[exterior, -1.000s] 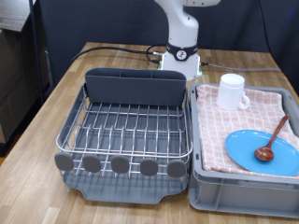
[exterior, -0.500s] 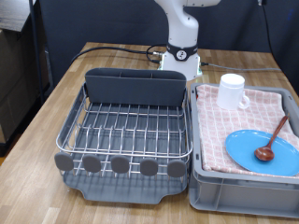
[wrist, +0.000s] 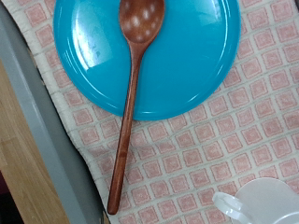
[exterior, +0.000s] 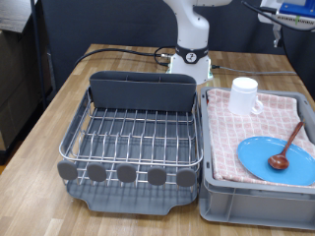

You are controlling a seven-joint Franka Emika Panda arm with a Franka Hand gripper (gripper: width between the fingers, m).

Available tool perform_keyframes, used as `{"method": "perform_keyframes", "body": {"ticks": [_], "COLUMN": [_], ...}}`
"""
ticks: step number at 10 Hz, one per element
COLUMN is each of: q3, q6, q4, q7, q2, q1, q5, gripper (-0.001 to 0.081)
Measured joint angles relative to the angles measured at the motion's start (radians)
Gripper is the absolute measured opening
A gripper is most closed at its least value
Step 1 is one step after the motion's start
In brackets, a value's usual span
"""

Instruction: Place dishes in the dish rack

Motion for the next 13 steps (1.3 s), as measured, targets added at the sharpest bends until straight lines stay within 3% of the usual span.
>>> {"method": "perform_keyframes", "body": {"ticks": [2, 3, 5, 8, 13], "q3": [0.006, 0.006, 0.01, 0.04, 0.054], "q6": [0.108, 0.097, 0.125, 0.178, 0.29], "q4": [-0.083, -0.079, -0.076, -0.073, -0.042], "q7": [0.033, 0.03, 0.05, 0.205, 0.353], "q2": [-0.007, -0.007, 0.008, 0.061, 0.196], "q1": [0.001, 0.001, 0.001, 0.006, 0.024], "q5": [0.011, 0.004, -0.094, -0.246, -0.376], "gripper": [0.0803, 0.0803, 0.0803, 0.0803, 0.0803]}}
